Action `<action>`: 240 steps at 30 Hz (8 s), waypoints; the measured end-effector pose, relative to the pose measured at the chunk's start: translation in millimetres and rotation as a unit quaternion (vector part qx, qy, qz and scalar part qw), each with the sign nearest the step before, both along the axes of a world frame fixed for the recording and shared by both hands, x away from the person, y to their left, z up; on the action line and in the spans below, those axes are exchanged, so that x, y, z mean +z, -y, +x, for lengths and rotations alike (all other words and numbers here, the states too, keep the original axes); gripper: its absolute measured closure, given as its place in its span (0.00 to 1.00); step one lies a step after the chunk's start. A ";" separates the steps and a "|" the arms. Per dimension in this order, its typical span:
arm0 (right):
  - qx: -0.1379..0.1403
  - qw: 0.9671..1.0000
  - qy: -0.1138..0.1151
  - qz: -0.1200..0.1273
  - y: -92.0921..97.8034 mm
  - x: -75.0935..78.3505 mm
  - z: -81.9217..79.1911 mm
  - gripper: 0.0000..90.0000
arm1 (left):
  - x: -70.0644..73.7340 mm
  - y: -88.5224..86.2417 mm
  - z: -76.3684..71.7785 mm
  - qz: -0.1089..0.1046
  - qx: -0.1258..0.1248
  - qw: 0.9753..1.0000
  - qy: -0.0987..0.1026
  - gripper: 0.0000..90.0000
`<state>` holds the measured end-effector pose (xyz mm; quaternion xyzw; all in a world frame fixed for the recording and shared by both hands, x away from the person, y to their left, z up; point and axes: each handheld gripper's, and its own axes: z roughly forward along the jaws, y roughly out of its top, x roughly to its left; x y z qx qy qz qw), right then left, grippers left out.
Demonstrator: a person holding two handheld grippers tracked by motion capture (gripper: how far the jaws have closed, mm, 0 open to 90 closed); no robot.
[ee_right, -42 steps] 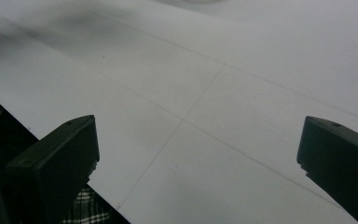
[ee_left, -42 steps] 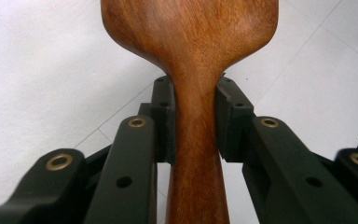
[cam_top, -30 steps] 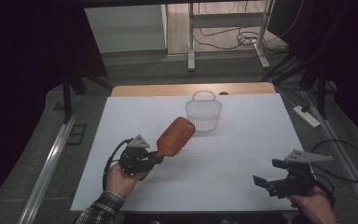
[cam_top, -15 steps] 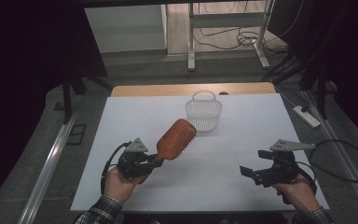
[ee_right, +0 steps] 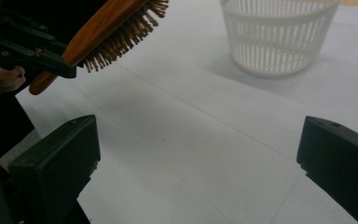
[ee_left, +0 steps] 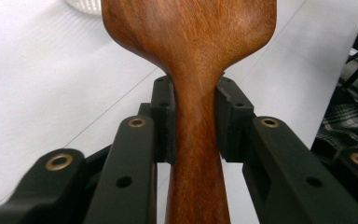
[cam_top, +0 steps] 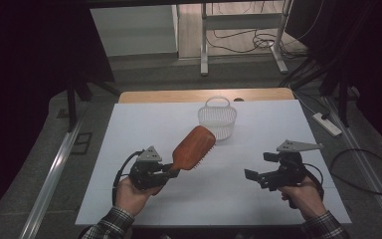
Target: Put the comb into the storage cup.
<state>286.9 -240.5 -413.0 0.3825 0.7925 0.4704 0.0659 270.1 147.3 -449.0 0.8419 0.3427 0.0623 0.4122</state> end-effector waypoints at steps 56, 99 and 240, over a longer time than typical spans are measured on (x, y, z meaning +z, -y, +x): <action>0.025 0.994 -0.101 0.045 -102.1 5.5 59.0 0.02 | 4.5 30.4 2.3 -0.034 -0.012 0.999 0.030 0.80; 0.043 0.981 -0.136 0.129 -95.4 6.0 62.0 0.60 | -4.9 44.1 10.5 0.004 -0.034 0.999 0.009 0.59; -0.115 0.984 -0.018 0.135 -53.0 86.6 172.9 0.60 | -23.3 -105.6 -68.0 -0.001 0.116 0.993 -0.019 0.00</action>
